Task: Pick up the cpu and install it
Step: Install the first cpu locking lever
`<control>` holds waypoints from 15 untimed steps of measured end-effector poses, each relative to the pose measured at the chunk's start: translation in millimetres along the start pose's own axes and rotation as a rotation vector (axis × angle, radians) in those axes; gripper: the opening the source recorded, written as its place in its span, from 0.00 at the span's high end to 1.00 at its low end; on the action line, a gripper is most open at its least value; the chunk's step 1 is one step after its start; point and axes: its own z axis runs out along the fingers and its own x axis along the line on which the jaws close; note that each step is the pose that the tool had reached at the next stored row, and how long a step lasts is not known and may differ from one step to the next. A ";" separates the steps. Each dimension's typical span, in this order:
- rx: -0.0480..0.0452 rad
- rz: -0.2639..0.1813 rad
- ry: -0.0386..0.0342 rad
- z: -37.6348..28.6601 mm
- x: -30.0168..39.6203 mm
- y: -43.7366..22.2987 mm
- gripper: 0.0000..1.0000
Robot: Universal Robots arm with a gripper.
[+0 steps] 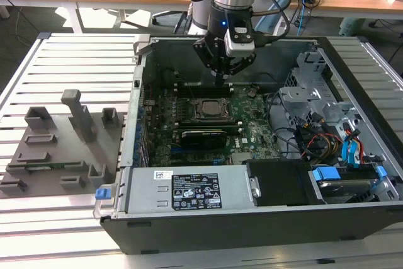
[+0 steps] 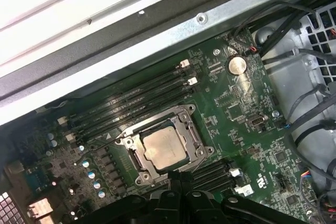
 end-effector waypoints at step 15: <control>-0.0013 -0.096 -0.0086 0.0 0.0 0.0 0.89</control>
